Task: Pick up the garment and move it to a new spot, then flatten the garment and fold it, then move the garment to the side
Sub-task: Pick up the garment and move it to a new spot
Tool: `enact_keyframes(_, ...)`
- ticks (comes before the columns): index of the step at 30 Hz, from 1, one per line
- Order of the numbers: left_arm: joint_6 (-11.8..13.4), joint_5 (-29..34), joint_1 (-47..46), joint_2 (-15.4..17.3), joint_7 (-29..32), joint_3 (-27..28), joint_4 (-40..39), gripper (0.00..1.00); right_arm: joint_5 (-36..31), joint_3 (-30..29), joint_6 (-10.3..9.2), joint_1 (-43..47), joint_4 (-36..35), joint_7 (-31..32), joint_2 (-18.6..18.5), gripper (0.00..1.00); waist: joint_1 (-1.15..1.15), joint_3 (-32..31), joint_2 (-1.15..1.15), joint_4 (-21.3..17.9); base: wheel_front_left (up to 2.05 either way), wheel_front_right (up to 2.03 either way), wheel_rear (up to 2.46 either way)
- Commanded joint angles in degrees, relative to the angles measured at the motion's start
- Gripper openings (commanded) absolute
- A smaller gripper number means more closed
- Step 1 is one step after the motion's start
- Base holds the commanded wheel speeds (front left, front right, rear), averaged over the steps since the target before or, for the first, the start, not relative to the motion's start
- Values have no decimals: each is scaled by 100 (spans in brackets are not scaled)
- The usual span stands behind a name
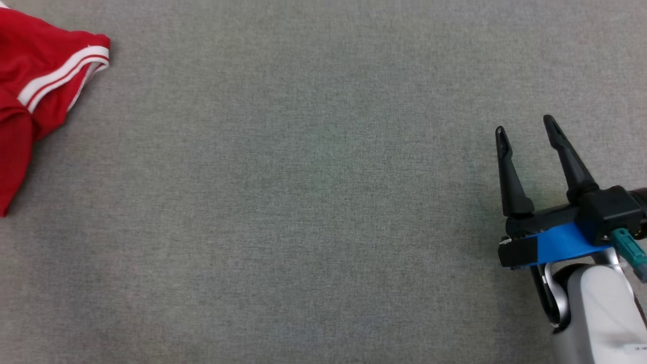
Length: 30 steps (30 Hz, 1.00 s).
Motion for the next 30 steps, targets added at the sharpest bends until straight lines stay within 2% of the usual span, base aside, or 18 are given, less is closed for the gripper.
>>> enact_keyframes(1, -31, 29, -112, 61, 83, -42, 167, 100, 8, -24, 1, 68, -101, 31, -40, 100, -1, 60, -3, -2, 0, 0, 0)
enact_keyframes(7, -260, -37, -412, 239, 795, -200, 1291, 100, 24, -63, 1, 122, -531, 213, -119, 100, -1, 329, -3, -3, 0, 0, 0)
enact_keyframes(16, -634, -426, -740, -15, 1659, -269, 2493, 100, 45, 35, 1, 93, -699, 347, -145, 100, -1, 391, -3, 97, 0, 0, 0)
enact_keyframes(17, -670, -449, -749, -40, 1673, -285, 2568, 80, 48, 48, 1, 97, -701, 360, -144, 100, -1, 380, -3, 102, 0, 0, 0)
enact_keyframes(18, -696, -471, -759, -43, 1594, -299, 2606, 27, 48, 59, 1, 101, -695, 372, -143, 100, -1, 367, -3, 107, 0, 0, 0)
enact_keyframes(19, -713, -494, -764, -44, 1524, -300, 2644, 0, 55, 79, 1, 101, -679, 380, -142, 100, -1, 349, -3, 106, 0, 0, 0)
enact_keyframes(30, -856, -322, -1211, 100, 41, -585, 2496, 0, 166, 179, 1, 214, -315, 209, -94, 100, -1, -185, -3, 143, 0, 0, 0)
